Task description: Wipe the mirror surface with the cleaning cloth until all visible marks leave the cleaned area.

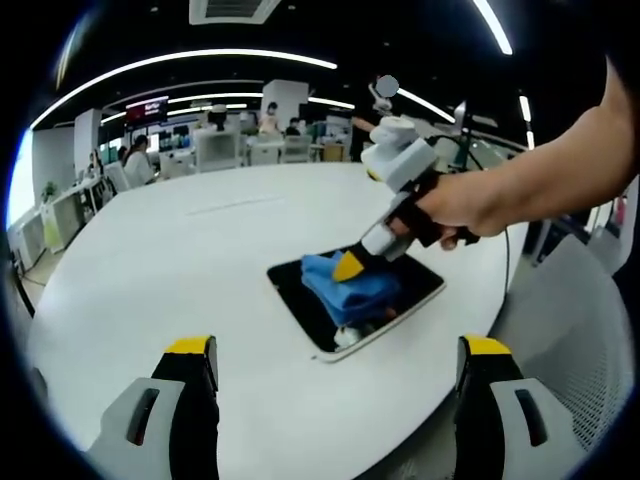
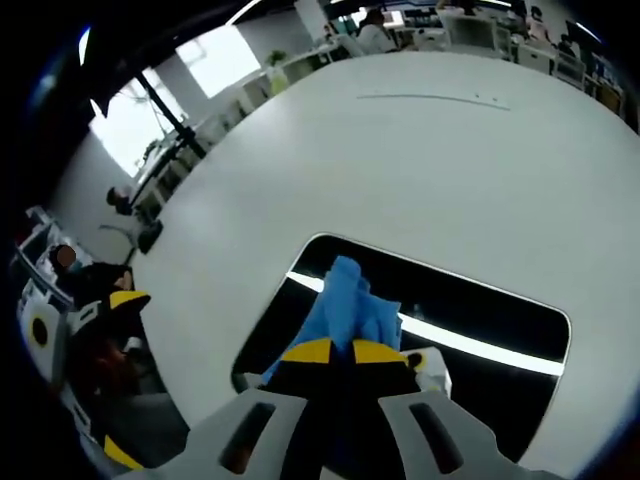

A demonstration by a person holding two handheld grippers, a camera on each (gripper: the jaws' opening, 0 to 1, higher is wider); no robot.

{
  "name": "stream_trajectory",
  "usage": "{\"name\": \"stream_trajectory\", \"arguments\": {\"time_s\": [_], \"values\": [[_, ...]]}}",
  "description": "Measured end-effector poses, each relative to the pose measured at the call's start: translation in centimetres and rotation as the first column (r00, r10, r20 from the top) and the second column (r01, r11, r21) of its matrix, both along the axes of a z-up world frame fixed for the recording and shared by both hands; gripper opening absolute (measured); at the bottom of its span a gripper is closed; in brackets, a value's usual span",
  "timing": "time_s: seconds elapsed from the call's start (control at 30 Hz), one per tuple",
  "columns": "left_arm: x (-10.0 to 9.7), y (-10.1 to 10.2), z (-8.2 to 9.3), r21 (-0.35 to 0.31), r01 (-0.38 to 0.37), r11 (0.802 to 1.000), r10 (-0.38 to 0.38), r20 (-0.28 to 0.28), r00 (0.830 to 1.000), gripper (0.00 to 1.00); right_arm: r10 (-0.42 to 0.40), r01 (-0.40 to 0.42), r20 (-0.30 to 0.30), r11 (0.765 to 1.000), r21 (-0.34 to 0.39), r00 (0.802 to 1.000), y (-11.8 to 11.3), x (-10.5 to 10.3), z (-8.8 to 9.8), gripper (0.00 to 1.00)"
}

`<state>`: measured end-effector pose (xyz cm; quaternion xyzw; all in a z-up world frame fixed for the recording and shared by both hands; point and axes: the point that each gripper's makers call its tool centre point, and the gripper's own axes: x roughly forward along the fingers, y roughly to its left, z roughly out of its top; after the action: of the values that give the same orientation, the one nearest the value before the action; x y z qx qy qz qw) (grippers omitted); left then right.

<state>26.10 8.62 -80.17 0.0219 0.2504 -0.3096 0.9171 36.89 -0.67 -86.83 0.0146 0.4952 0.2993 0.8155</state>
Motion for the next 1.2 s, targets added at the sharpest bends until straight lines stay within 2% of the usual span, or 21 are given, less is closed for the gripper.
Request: {"name": "stream_trajectory", "arguments": {"time_s": [0.53,0.83,1.2], "values": [[0.2,0.3,0.0,-0.002,-0.024,1.000,0.024,0.004,1.000,0.99,-0.026,0.026,-0.003,0.999,-0.019,1.000,-3.6,0.2,0.0,0.00],[0.2,0.5,0.1,0.000,-0.034,0.999,0.034,0.007,0.999,0.99,-0.009,0.009,0.004,0.998,-0.057,1.000,-5.3,0.3,0.0,0.00],[0.3,0.6,0.2,0.002,-0.033,0.999,0.033,0.009,0.999,0.99,-0.043,0.042,-0.010,0.997,-0.057,0.999,-7.7,0.4,-0.1,0.00]]}}
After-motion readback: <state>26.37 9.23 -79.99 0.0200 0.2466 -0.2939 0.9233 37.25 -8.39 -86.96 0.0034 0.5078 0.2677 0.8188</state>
